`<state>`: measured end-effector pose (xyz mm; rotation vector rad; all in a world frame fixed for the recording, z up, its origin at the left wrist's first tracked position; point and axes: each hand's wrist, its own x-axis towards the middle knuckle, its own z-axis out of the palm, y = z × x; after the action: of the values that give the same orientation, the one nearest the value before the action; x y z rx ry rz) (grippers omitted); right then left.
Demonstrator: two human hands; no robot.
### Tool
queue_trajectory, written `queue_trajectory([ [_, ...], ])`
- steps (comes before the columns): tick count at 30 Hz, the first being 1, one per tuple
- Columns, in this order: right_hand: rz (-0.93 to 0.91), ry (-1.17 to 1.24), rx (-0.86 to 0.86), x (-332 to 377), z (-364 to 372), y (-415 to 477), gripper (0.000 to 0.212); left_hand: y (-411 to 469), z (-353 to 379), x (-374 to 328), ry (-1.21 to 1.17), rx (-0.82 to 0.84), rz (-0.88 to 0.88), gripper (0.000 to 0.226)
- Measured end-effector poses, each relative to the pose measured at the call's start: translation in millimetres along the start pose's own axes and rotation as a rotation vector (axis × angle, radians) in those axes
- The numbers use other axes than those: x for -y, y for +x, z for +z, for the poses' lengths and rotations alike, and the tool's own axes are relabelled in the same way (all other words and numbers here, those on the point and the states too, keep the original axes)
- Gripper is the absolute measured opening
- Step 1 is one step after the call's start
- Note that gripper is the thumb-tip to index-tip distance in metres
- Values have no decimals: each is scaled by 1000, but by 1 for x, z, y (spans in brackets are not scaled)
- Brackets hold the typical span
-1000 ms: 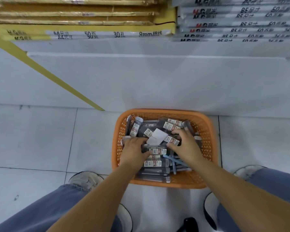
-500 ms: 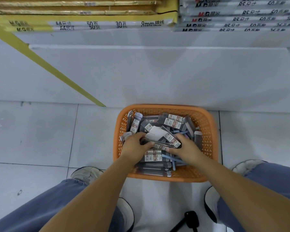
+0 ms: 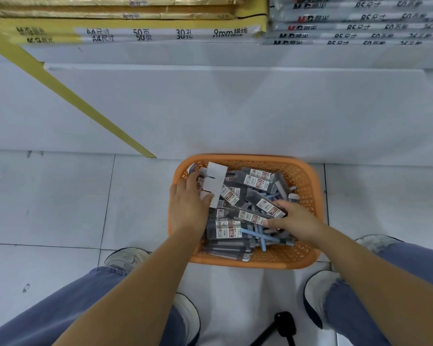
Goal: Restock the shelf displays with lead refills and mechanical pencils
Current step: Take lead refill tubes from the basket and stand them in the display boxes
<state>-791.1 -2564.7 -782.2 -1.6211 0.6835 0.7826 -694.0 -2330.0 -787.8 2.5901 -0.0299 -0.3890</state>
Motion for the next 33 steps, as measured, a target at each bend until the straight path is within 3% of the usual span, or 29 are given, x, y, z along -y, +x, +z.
queue_trajectory([
  [2, -13, -50, -16, 4, -1, 0, 30, -11, 3, -1, 81, -18, 185, 54],
  [4, -21, -92, -1, 9, 0, -1, 31, -19, 8, -4, 37, 259, 311, 56],
  [6, -34, -124, 27, 15, 2, -2, 34, -25, 16, -7, 6, 521, 315, 56],
  [7, -44, -130, 38, 17, 3, -4, 35, -26, 16, -10, -37, 566, 268, 48],
  [9, -64, -106, 50, 22, 3, -8, 35, -25, 13, -14, -119, 579, 152, 25],
  [12, -63, -57, 56, 31, -4, -19, 39, -24, -2, -15, -232, 610, 50, 9],
  [20, -196, 158, 12, 70, -2, -64, 30, -42, -63, -31, -665, 544, -160, 5],
  [26, -384, 17, -55, 121, -21, -132, 29, -56, -128, -61, -832, 466, -116, 25],
  [33, -602, -271, -154, 192, -47, -217, 24, -67, -213, -116, -890, 366, 94, 25],
])
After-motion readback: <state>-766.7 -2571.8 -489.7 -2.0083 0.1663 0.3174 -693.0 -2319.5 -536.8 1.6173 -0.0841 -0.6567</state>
